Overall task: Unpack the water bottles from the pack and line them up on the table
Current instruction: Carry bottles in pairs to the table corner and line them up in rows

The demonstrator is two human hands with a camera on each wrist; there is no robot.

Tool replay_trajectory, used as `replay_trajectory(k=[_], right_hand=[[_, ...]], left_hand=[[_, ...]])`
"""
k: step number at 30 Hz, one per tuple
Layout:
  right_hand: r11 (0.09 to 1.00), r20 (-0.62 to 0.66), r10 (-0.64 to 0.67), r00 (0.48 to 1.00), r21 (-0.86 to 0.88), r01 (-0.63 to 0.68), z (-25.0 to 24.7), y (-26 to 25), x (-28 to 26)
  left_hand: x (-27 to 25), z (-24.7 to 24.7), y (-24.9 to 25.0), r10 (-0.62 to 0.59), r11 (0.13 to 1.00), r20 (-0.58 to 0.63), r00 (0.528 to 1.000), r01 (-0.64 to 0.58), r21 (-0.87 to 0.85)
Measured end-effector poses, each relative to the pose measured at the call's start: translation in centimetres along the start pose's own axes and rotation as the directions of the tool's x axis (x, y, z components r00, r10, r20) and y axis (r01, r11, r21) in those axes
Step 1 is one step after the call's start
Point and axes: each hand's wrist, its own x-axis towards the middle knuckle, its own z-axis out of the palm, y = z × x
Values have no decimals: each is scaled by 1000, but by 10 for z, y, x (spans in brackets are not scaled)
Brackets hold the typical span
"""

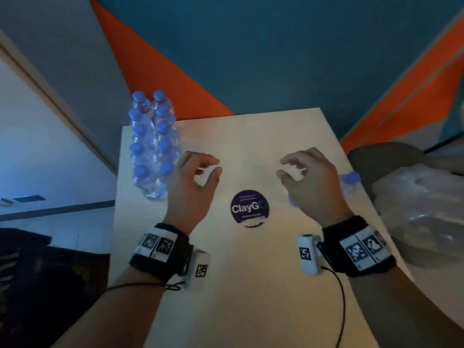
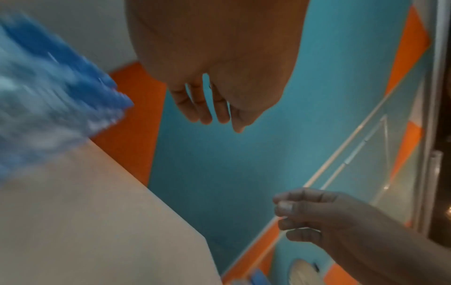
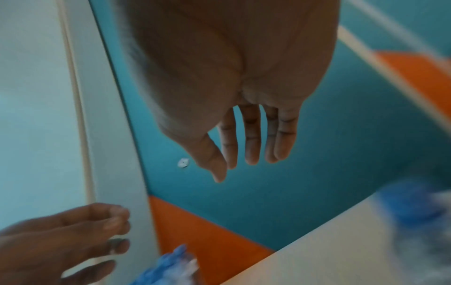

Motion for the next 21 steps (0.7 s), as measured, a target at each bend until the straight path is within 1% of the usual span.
replay_trajectory(k=[2,4,5,7,9,10,11,12,15,17,21], right_hand=[[989,-26,79,997,-122,-81,-40,51,0],[965,5,171,985,-201,-166,-68,100,6],[954,54,207,977,-234,-189,-77,121,9],[944,197,247,949,-270,-189,-86,156,15],[953,316,251,915,-248,-175,-84,179,18],[957,344,243,907,-236,-168,-81,187,20],[961,350,229,908,-227,-155,-78,193,22],[965,343,214,915,-220,-143,-74,199,24],[976,317,161,935,-195,-101,-67,211,28],[982,304,128,944,-173,-78,-67,214,29],[995,253,7,967,-102,20,-70,196,19]], left_hand=[[-5,50,25,42,999,126,991,-39,-23],[-10,101,46,26,999,249,968,-20,-29],[-11,125,56,5,1000,308,951,2,-23],[-15,170,69,-30,999,407,913,21,25],[-17,205,75,-89,995,481,872,58,80],[-18,219,76,-128,991,505,854,88,104],[-21,229,75,-161,986,513,843,111,128],[-23,237,74,-183,981,502,845,122,153],[-30,246,73,-202,974,398,895,140,179],[-33,244,73,-237,969,337,911,199,145],[-48,217,71,-347,935,258,902,353,25]])
